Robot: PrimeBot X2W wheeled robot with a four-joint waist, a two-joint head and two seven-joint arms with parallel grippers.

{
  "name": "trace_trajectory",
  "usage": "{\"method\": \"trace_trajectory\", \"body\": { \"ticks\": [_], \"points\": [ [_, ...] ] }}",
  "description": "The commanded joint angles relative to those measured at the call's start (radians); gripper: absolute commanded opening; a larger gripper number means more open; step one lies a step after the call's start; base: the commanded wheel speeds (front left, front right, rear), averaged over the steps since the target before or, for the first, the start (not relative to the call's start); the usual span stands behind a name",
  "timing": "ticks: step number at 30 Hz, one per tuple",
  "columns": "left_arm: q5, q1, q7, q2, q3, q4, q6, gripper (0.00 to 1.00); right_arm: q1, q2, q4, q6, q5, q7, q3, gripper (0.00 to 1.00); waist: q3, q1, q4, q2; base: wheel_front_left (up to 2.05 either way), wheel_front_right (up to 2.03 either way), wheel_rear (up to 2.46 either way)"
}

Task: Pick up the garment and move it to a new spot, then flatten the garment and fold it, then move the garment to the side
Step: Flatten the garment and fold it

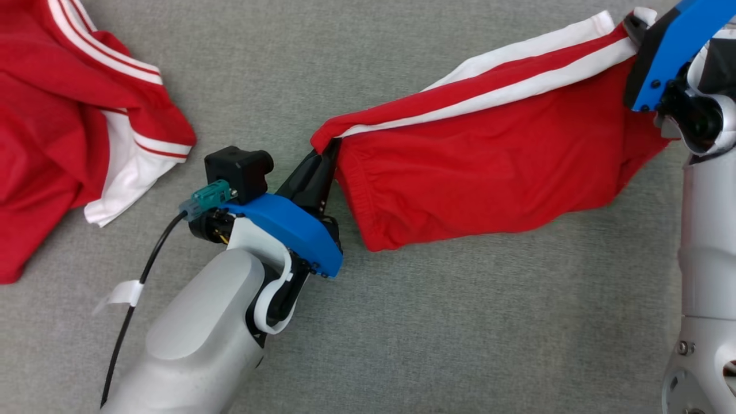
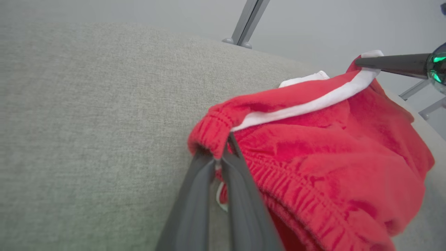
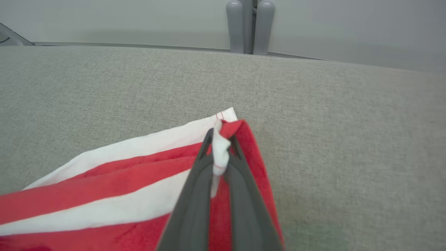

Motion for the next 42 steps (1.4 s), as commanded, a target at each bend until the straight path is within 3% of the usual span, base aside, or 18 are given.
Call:
{"method": "trace_trajectory", "body": {
  "ticks": [1, 2, 11, 19, 25, 32, 42],
  "points": [
    [-0.006, -0.014, -0.012, -0.008, 0.009, 0.014, -0.002, 0.67, -0.021, 0.004, 0.019, 0.000, 0.003, -0.022, 0.001, 1.00, 0.009, -0.0002, 0.015, -0.0003, 0.00, 0.00, 0.00],
    [-0.010, -0.015, -0.018, -0.014, 0.010, 0.020, -0.006, 1.00, -0.027, 0.006, 0.029, 0.000, 0.011, -0.037, 0.008, 1.00, 0.010, -0.0002, 0.018, -0.0003, 0.00, 0.00, 0.00],
    [-0.030, 0.034, -0.050, -0.027, 0.006, 0.048, -0.028, 1.00, -0.018, -0.022, 0.105, 0.000, 0.054, -0.150, 0.060, 1.00, -0.038, -0.0002, 0.020, -0.0003, 0.00, 0.00, 0.00],
    [0.048, 0.157, -0.170, 0.013, 0.058, 0.001, 0.033, 1.00, 0.125, -0.106, 0.081, 0.000, 0.153, -0.275, 0.145, 1.00, -0.139, -0.0002, 0.012, -0.0003, 0.00, 0.00, 0.00],
    [0.190, 0.231, -0.175, -0.003, 0.179, -0.085, 0.041, 1.00, 0.207, -0.164, 0.096, 0.000, 0.200, -0.364, 0.146, 1.00, -0.169, -0.0002, 0.028, -0.0003, 0.00, 0.00, 0.00],
    [0.422, 0.325, -0.176, -0.075, 0.339, -0.165, -0.008, 1.00, 0.241, -0.180, 0.195, 0.000, 0.201, -0.464, 0.080, 1.00, -0.155, -0.0002, 0.056, -0.0003, 0.00, 0.00, 0.00],
    [0.551, 0.368, -0.176, -0.150, 0.492, -0.165, -0.092, 1.00, 0.165, -0.165, 0.377, 0.000, 0.160, -0.524, -0.004, 1.00, -0.101, -0.0002, 0.099, -0.0003, 0.00, 0.00, 0.00]
  ]
}}
